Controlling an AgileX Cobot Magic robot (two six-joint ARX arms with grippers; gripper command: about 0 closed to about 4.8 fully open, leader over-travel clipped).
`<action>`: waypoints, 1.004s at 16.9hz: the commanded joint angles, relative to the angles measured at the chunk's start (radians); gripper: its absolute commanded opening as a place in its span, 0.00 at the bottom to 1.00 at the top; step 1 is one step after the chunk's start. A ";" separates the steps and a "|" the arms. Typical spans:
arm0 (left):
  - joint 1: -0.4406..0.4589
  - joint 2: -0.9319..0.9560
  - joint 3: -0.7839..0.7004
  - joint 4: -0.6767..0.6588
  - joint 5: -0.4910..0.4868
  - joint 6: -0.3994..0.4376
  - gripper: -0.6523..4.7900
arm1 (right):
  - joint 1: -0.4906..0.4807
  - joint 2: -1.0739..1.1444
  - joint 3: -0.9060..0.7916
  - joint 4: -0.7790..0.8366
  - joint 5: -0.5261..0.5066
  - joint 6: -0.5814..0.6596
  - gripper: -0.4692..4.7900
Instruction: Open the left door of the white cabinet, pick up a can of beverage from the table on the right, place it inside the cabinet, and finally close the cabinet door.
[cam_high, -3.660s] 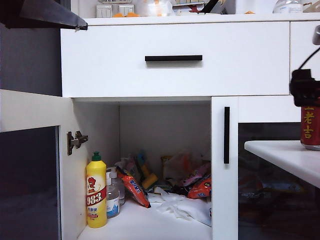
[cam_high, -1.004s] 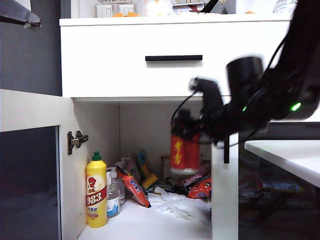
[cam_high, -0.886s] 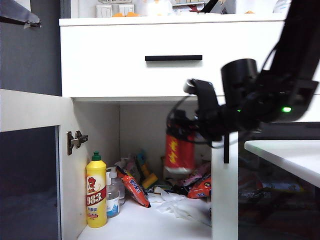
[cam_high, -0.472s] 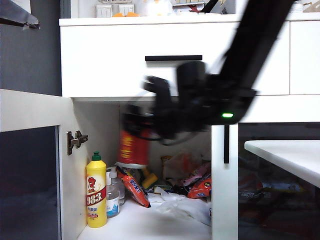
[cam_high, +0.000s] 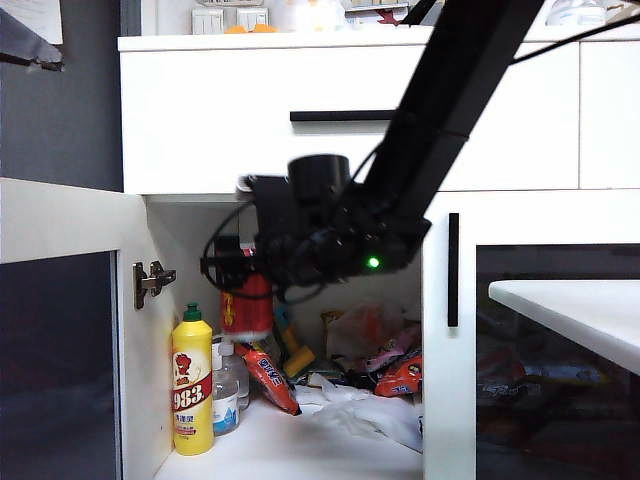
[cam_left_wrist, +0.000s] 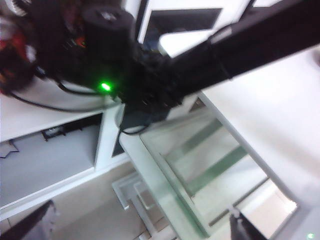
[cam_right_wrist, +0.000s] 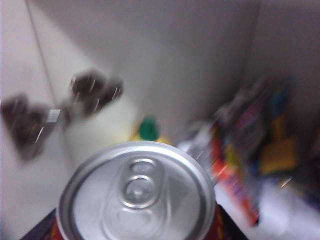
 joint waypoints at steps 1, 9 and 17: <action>0.000 -0.001 0.003 0.002 0.000 0.045 1.00 | -0.021 -0.024 0.024 0.060 0.027 0.057 0.42; 0.000 -0.048 0.006 0.018 0.031 0.041 1.00 | -0.014 -0.024 0.023 0.049 0.024 0.056 0.42; 0.000 -0.105 0.007 0.024 0.020 0.042 1.00 | -0.014 -0.024 0.023 0.012 0.023 0.056 0.42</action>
